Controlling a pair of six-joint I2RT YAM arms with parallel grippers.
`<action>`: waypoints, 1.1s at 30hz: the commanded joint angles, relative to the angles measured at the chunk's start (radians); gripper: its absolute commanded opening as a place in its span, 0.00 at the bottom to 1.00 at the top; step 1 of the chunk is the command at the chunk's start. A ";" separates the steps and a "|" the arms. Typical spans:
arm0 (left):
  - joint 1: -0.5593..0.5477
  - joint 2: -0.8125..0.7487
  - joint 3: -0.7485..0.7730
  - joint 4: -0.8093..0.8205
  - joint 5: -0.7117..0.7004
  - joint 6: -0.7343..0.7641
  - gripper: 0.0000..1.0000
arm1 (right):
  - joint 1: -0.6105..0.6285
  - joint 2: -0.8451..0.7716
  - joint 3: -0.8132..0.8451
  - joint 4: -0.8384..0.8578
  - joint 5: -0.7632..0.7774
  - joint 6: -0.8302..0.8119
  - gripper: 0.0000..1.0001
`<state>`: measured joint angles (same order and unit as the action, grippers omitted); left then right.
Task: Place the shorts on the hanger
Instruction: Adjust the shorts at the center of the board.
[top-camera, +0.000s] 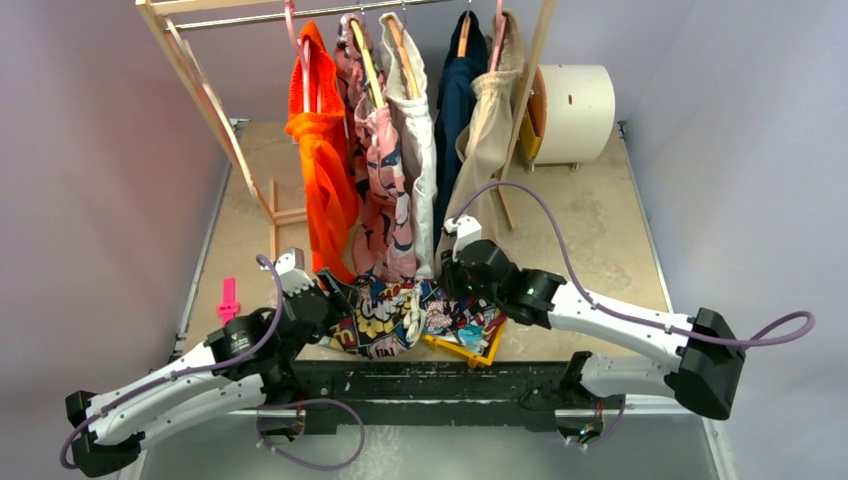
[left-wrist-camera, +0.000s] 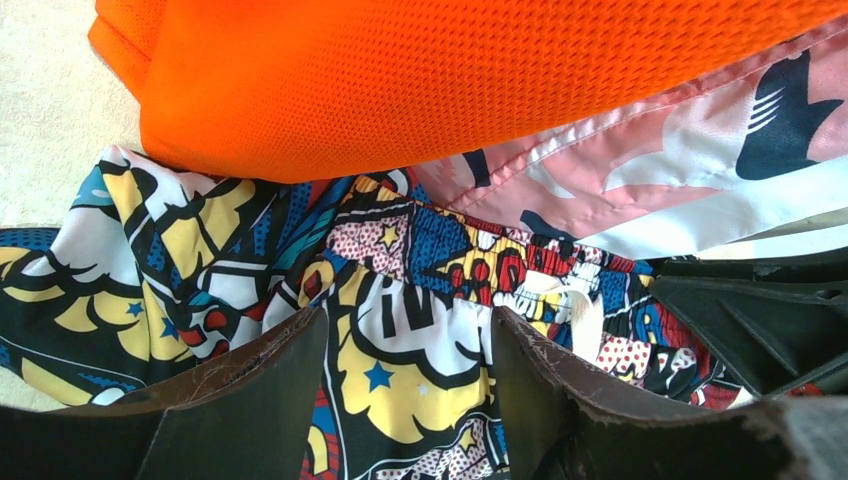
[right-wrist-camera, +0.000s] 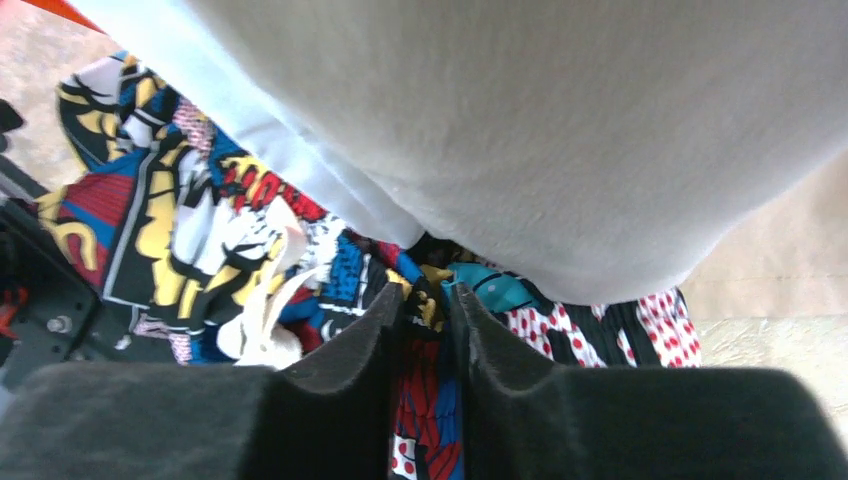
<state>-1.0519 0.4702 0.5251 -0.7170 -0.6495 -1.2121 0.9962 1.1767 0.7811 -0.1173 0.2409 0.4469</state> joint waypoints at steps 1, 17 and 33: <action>0.004 0.001 -0.015 0.040 0.001 -0.016 0.59 | 0.008 -0.066 -0.004 0.024 -0.024 -0.011 0.18; 0.003 0.110 -0.042 0.154 0.044 -0.038 0.59 | 0.019 -0.339 -0.118 0.047 -0.426 -0.108 0.00; 0.004 0.310 -0.044 0.291 0.119 -0.025 0.59 | 0.048 -0.312 -0.132 0.055 -0.473 -0.099 0.00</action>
<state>-1.0519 0.7513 0.4801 -0.5014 -0.5549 -1.2362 1.0363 0.8646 0.6476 -0.1066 -0.2058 0.3550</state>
